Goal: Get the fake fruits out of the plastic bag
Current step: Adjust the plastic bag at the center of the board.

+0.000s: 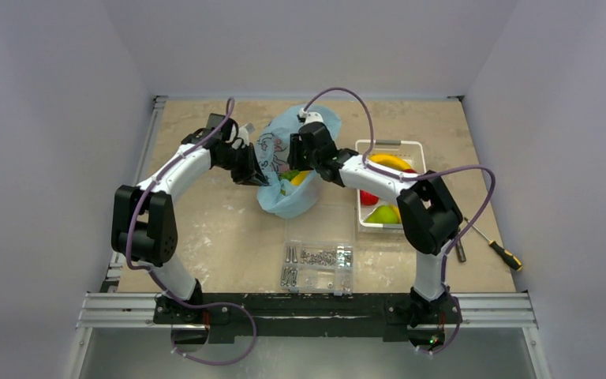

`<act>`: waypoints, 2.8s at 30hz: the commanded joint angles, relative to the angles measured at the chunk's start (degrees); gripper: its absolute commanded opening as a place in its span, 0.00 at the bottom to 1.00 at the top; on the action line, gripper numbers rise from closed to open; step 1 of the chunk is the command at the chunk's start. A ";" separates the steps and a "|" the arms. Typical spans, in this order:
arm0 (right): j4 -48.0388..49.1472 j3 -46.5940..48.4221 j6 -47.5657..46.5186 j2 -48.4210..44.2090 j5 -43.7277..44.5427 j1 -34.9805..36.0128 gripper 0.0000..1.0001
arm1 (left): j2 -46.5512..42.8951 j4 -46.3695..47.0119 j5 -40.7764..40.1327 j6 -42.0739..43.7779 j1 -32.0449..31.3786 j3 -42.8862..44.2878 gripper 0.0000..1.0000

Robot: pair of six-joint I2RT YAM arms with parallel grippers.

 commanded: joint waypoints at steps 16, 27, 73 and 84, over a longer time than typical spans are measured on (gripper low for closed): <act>3.21 -9.48 1.50 1.56 12.37 0.17 0.69 | 1.73 2.82 4.36 -8.94 -0.56 0.03 0.00; 5.32 2.14 -0.38 10.76 8.28 -2.13 0.83 | 4.48 -3.46 -10.07 1.11 -0.65 6.06 0.00; 5.84 -11.70 1.64 -2.79 8.19 0.22 0.57 | 8.71 0.56 -10.12 -4.44 -8.51 2.85 0.00; 6.78 -9.21 -1.29 -2.89 9.21 -0.37 0.47 | 9.26 0.55 -8.94 -4.42 -9.00 3.65 0.00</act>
